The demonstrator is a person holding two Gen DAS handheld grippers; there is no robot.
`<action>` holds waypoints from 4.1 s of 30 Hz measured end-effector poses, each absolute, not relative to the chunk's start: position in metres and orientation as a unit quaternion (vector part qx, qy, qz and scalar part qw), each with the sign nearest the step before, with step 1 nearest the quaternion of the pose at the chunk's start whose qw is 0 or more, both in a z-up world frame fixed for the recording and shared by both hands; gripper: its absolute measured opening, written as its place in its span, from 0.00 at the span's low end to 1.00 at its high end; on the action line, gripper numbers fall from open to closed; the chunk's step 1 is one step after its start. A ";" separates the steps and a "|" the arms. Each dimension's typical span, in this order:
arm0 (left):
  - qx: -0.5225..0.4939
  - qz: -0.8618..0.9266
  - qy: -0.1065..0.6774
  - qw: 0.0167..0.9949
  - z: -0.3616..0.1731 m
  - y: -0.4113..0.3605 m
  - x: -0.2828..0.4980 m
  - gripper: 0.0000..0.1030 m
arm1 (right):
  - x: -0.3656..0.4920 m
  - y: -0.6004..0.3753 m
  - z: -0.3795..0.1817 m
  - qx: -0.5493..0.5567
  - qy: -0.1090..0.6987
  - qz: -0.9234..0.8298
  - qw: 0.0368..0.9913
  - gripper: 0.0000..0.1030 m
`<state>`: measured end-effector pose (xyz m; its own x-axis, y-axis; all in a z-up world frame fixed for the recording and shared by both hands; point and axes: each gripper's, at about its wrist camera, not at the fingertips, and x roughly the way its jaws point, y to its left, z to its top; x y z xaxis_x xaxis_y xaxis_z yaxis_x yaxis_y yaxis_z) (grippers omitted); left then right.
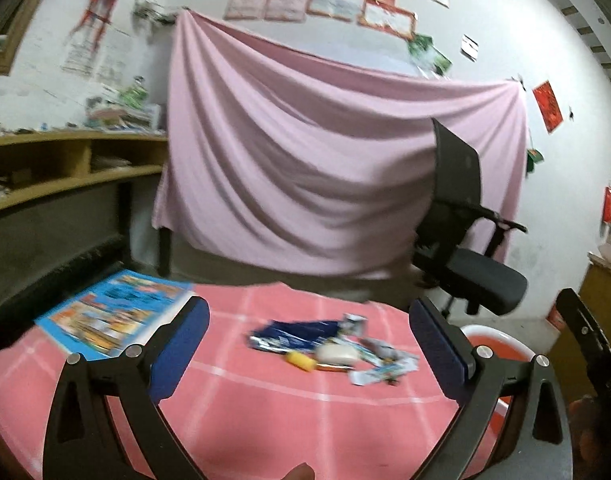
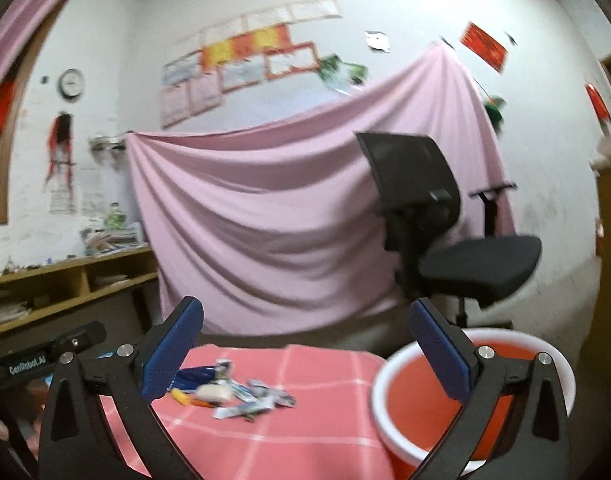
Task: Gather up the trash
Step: 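Move both open tools back over the remaining trash on the table, then grasp the grey tissue with the right tool while the left tool grasps the yellow cylinder, then carry the grey tissue with the right tool while the left tool carries the cylinder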
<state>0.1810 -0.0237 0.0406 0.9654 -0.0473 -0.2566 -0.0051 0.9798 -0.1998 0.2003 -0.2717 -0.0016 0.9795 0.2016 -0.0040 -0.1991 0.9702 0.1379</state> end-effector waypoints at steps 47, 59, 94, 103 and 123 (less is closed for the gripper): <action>-0.106 -0.065 0.361 0.924 -0.034 -0.008 0.311 0.57 | 0.350 -0.217 -0.066 0.013 0.318 0.150 0.936 0.67; -0.067 -0.110 0.420 0.898 -0.046 -0.037 0.338 0.32 | 0.376 -0.199 -0.086 -0.009 0.391 0.185 0.902 0.50; -0.041 -0.075 0.154 0.984 0.012 -0.038 0.234 0.26 | 0.258 -0.218 -0.020 -0.013 0.057 0.198 0.978 0.10; -0.026 -0.135 0.135 0.981 0.040 -0.103 0.236 0.26 | 0.231 -0.269 -0.011 0.004 0.051 0.161 0.986 0.10; -0.026 -0.273 0.285 0.918 0.008 -0.277 0.287 0.26 | 0.259 -0.420 -0.047 0.175 0.189 0.017 0.966 0.11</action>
